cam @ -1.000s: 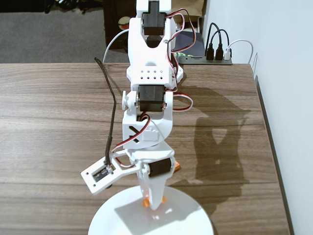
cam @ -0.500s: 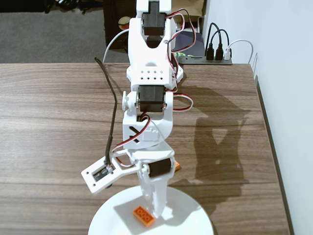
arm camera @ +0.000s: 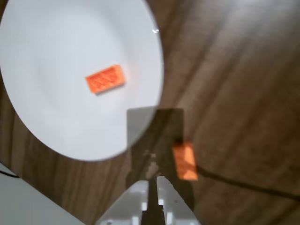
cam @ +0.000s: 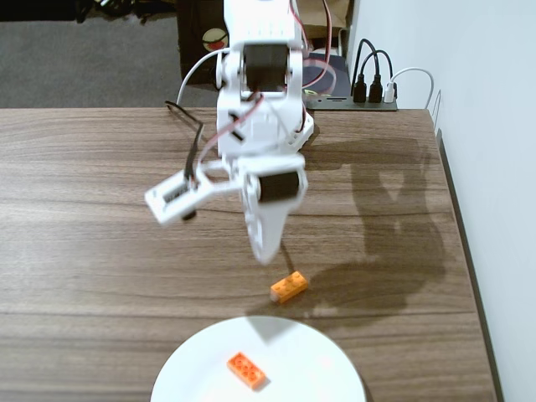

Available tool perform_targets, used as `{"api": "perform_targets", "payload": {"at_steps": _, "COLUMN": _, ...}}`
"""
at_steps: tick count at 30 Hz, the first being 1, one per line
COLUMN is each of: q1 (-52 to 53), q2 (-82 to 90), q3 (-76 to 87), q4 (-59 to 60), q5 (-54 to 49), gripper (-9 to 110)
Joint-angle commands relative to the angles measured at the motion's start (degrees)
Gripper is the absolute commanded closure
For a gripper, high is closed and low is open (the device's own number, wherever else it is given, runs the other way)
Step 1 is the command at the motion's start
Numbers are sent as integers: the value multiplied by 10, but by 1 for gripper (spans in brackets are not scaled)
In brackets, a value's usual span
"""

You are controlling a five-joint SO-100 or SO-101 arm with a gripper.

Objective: Grasp a lego block and put it on the plate.

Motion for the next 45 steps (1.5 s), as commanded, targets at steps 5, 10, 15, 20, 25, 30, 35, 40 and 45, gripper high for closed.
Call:
{"api": "perform_targets", "payload": {"at_steps": 5, "q1": -3, "q2": 197, "q3": 144, "q4": 12, "q5": 42, "gripper": 101}}
{"api": "perform_targets", "payload": {"at_steps": 10, "q1": 7, "q2": 309, "q3": 258, "q4": 11, "q5": 83, "gripper": 101}}
{"api": "perform_targets", "payload": {"at_steps": 15, "q1": 16, "q2": 422, "q3": 362, "q4": 10, "q5": 119, "gripper": 101}}
{"api": "perform_targets", "payload": {"at_steps": 20, "q1": 31, "q2": 521, "q3": 432, "q4": 20, "q5": 127, "gripper": 101}}
{"api": "perform_targets", "payload": {"at_steps": 25, "q1": 41, "q2": 626, "q3": 509, "q4": 27, "q5": 128, "gripper": 101}}
{"api": "perform_targets", "payload": {"at_steps": 30, "q1": 56, "q2": 699, "q3": 559, "q4": 26, "q5": 135, "gripper": 101}}
{"api": "perform_targets", "payload": {"at_steps": 35, "q1": 52, "q2": 751, "q3": 605, "q4": 31, "q5": 138, "gripper": 101}}
{"api": "perform_targets", "payload": {"at_steps": 40, "q1": 47, "q2": 795, "q3": 640, "q4": 47, "q5": 147, "gripper": 101}}
{"api": "perform_targets", "payload": {"at_steps": 45, "q1": 40, "q2": 831, "q3": 646, "q4": 66, "q5": 144, "gripper": 101}}
